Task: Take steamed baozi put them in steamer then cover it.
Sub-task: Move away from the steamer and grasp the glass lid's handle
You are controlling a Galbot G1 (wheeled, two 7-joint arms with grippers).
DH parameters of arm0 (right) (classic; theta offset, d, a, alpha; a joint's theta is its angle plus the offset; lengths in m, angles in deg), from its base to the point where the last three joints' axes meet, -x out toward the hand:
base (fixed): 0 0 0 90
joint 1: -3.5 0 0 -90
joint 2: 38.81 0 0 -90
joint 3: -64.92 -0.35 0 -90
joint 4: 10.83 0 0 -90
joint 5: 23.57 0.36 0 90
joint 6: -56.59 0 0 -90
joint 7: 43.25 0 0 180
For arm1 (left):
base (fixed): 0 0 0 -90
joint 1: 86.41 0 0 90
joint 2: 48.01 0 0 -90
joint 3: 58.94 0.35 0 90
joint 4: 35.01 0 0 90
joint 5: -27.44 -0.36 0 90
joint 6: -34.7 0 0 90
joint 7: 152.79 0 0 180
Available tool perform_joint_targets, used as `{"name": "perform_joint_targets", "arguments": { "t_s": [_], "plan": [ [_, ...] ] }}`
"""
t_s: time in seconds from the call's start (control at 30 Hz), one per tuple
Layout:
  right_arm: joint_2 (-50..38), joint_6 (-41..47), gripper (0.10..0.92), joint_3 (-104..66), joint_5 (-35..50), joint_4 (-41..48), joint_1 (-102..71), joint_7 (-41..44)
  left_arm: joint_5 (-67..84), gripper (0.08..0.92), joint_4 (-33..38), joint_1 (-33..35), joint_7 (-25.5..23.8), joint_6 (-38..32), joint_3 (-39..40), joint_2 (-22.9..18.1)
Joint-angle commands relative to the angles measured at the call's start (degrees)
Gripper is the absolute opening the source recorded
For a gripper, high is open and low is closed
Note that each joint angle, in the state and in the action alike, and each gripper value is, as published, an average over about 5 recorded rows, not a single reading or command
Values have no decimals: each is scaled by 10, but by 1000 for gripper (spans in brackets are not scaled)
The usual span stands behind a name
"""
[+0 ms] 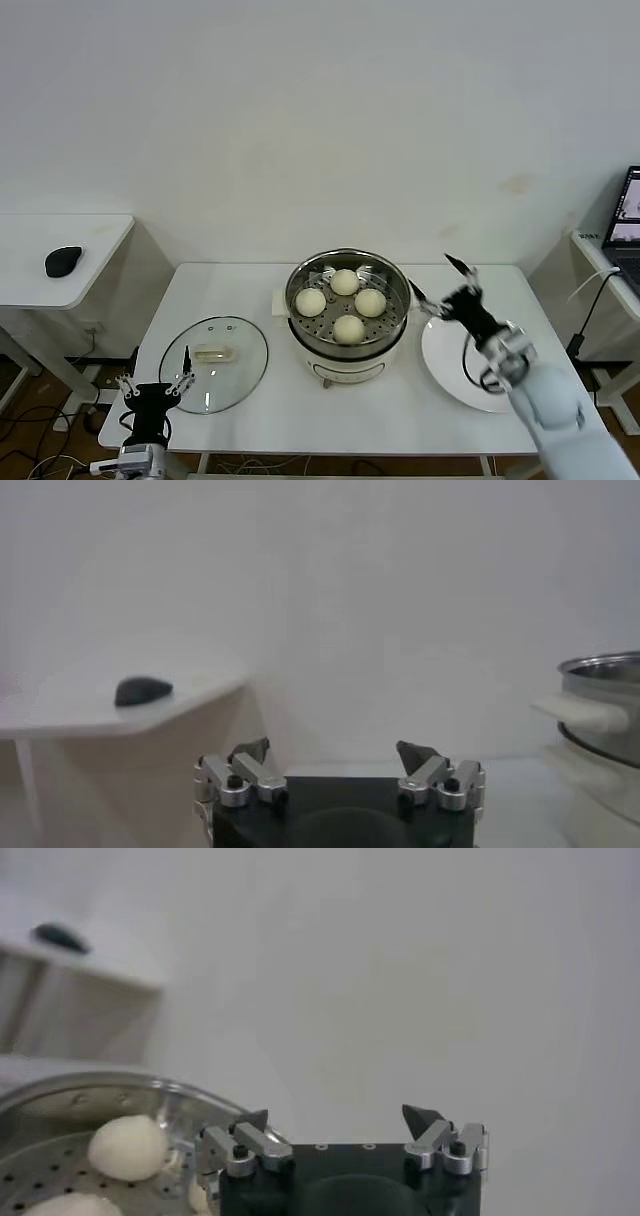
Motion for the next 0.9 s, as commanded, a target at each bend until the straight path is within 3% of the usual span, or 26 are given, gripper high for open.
{"name": "perform_joint_targets", "arguments": {
  "t_s": [0.03,0.33,0.9],
  "plan": [
    [204,-80,823,-257,-48,-30,-204,10,-454,823,-89,-5,33,-59,-33,33],
    [228,-87,823,-315,-42,-8,-219,-25,-670,823,-150,34,46,-56,-52,98],
    [264,-103,823,-346,-59,17,-209,-43,-681,823,-218,-130,14,-38,50,124]
  ]
}}
